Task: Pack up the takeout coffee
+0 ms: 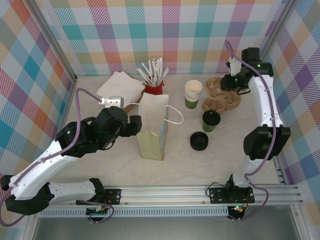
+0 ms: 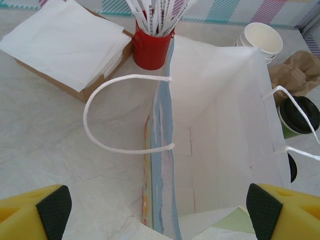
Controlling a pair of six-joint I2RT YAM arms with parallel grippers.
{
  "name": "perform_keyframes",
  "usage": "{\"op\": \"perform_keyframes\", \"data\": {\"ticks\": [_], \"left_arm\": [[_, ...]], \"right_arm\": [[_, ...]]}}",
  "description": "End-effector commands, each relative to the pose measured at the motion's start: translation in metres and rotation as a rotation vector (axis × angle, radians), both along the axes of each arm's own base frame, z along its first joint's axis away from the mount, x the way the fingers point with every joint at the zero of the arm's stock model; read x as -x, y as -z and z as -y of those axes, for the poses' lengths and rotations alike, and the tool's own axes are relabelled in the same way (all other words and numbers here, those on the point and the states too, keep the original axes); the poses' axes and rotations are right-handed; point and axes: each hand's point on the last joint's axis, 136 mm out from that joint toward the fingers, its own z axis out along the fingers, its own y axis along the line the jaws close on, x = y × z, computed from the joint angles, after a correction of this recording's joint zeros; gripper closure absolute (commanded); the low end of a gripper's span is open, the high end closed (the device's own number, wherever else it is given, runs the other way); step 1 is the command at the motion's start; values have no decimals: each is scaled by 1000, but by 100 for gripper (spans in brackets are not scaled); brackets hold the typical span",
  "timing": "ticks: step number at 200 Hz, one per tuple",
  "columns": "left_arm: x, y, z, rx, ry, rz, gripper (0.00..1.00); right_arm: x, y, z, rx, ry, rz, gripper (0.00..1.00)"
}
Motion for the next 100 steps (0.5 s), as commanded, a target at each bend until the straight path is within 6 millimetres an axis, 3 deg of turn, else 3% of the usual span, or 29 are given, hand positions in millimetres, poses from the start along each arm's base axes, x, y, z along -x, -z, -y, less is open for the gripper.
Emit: {"op": "perform_keyframes", "data": {"ticks": [1, 46, 100], "left_arm": [[2, 4, 7, 46, 7, -14, 7], [4, 23, 34, 163, 37, -83, 8], [2, 30, 38, 196, 25, -95, 17]], "right_arm": [[19, -21, -30, -180, -58, 35, 64], [75, -61, -68, -369, -152, 92, 64], [134, -111, -121, -641, -333, 108, 64]]}}
